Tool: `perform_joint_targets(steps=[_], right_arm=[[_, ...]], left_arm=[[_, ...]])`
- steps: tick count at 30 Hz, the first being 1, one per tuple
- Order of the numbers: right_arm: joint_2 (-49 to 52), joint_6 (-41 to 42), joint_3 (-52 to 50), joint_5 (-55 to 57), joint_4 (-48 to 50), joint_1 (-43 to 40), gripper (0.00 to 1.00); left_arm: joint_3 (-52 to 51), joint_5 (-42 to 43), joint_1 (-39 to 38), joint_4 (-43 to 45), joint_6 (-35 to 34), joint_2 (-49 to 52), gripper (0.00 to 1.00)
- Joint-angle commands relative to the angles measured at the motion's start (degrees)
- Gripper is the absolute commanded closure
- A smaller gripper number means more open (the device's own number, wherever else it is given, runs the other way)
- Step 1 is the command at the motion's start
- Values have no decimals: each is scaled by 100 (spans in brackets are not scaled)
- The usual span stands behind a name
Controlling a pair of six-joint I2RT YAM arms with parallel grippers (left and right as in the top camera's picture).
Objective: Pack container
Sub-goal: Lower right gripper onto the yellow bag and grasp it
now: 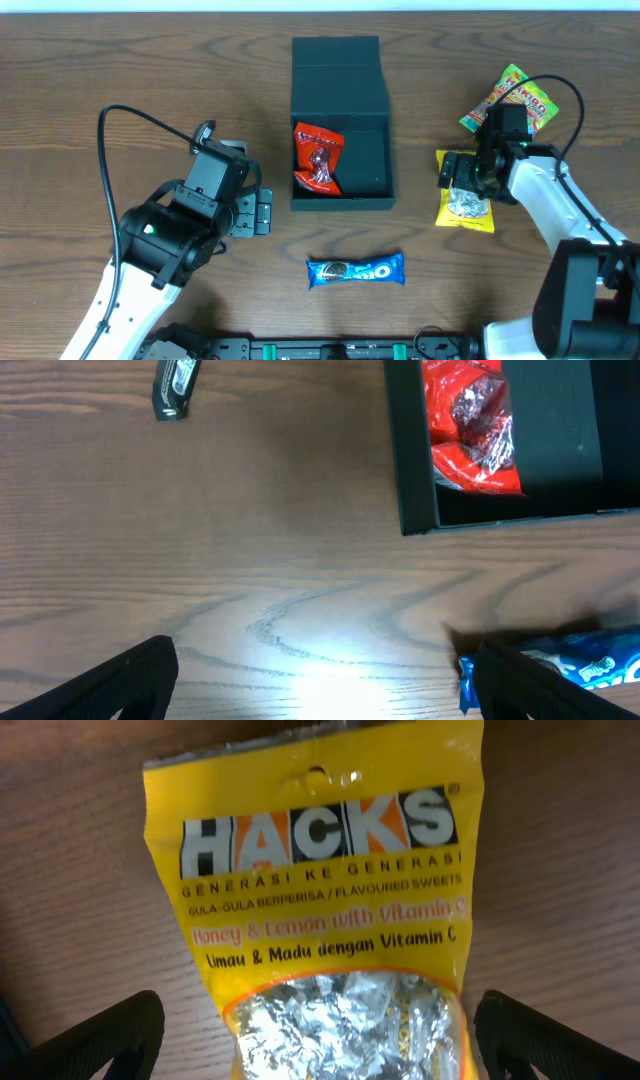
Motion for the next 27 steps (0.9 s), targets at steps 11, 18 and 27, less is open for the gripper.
perform_joint_targets(steps=[11, 18, 27], right_arm=[[9, -326, -212, 76, 238, -37, 1], [9, -326, -485, 79, 457, -37, 1], [9, -323, -518, 79, 472, -37, 1]], left_arm=[[-2, -59, 15, -2, 63, -33, 5], [-2, -61, 13, -4, 63, -33, 5], [-2, -59, 15, -2, 63, -33, 5]])
